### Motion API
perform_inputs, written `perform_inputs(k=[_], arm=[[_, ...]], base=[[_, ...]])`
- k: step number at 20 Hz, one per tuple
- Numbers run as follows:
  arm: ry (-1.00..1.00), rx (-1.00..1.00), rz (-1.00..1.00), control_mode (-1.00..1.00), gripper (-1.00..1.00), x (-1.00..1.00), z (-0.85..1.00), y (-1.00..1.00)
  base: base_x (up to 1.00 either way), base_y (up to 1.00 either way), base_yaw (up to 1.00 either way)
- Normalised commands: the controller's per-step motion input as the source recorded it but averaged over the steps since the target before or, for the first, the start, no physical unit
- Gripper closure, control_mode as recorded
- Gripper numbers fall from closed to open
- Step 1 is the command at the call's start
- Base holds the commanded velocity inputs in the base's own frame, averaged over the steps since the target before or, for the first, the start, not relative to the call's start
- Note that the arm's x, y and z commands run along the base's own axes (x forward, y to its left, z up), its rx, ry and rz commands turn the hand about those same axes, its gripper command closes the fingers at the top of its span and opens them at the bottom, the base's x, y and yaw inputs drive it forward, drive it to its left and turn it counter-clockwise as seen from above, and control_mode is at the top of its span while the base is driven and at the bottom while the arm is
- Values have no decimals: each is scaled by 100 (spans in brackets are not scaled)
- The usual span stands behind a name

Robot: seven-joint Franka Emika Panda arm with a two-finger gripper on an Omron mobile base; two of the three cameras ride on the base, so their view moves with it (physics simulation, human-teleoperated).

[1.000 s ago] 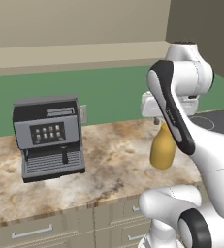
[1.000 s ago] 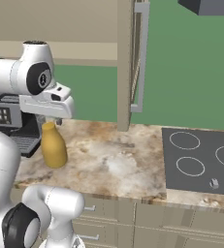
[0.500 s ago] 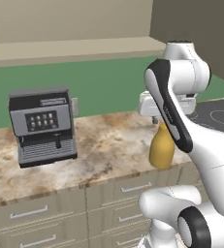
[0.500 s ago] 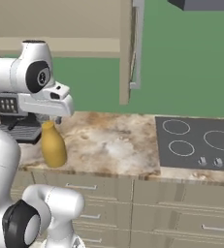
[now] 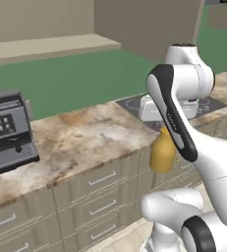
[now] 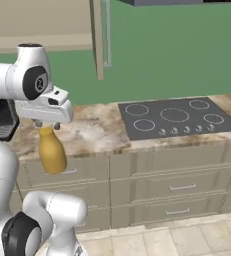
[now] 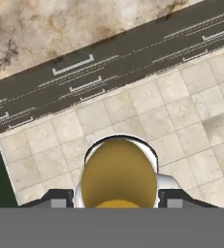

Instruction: There is a tray on the dining counter. Grab the cup, mug, and pitcher and place them on the tray. The pitcher may be placed next to the tray if it cannot fit the tray.

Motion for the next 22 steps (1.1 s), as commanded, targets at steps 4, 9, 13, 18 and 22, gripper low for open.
perform_inputs(k=[4, 9, 13, 18, 22], arm=[[0, 0, 0, 100, 100, 0, 0, 0], [0, 0, 0, 100, 100, 0, 0, 0], [0, 0, 0, 100, 100, 0, 0, 0], [0, 0, 0, 100, 100, 0, 0, 0], [0, 0, 0, 100, 100, 0, 0, 0]], base=[[-13, 0, -65], [-15, -5, -71], [-3, 0, -70], [0, 0, -69], [0, 2, -69]])
